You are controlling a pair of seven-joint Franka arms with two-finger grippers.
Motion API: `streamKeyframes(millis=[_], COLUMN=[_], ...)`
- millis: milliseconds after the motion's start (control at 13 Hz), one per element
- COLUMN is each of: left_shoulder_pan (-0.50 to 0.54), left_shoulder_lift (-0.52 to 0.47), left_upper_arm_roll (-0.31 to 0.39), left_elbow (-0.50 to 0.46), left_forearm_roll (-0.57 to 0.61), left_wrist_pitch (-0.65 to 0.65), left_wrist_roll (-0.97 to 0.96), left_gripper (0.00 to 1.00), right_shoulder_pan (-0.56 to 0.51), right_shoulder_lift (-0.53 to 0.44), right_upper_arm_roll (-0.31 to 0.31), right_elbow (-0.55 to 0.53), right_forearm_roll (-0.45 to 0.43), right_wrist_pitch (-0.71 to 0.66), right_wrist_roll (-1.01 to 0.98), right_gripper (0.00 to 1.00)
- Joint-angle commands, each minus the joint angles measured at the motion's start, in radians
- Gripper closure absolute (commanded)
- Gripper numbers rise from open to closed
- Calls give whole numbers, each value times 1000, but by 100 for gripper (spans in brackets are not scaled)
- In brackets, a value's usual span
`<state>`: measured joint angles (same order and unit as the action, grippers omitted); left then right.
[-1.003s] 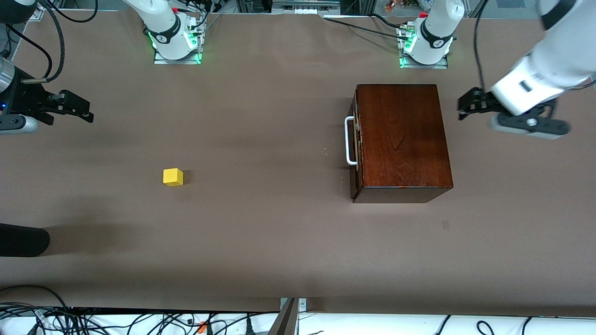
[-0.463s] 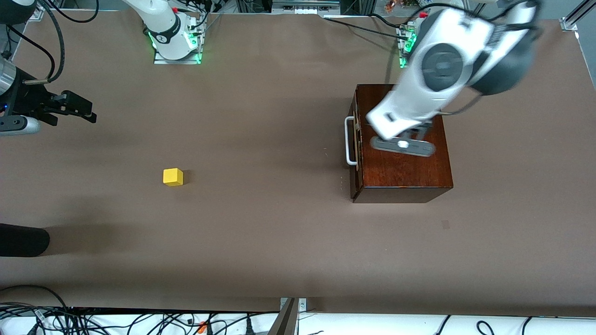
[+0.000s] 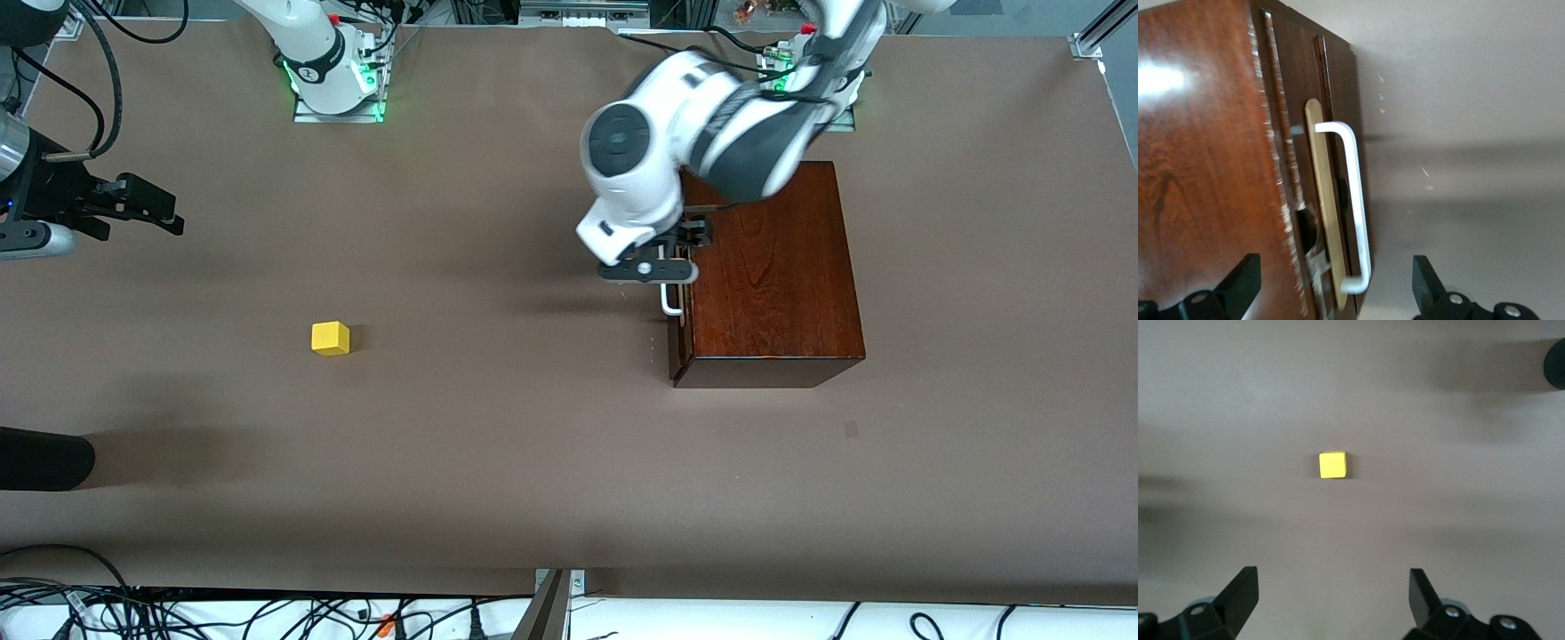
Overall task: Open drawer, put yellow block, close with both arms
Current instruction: 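Reach the left gripper to the white drawer handle, then close the left gripper on the white drawer handle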
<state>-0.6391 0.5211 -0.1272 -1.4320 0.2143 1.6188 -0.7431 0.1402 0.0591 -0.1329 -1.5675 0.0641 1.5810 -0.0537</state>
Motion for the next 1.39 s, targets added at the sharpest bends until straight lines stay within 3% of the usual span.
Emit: streamKeyframes(millis=[0,154,617,1312], left_shoulder_pan=[-71,-99,-99,-99], left_shoulder_lift=[100,134,158,200], left_upper_arm_roll=[14,17,17,15], left_elbow=[48,42,38,24], left_forearm_roll=[83,94,252,232], left_wrist_pitch=[-1,80,85,171], left_wrist_roll=[-129,-202,-203,-254], left_gripper=[0,0,0,0], right_shoulder_pan=[-17,-16,-16,-16], right_shoulder_lift=[13,13,13,-10], right_upper_arm_roll=[6,6,6,-10], right_elbow=[33,35,35,-16], right_forearm_roll=[22,22,22,28], right_wrist_pitch=[-16,-16,-24,-10], right_wrist_roll=[-20,-9,-17,-23], right_gripper=[0,0,0,0])
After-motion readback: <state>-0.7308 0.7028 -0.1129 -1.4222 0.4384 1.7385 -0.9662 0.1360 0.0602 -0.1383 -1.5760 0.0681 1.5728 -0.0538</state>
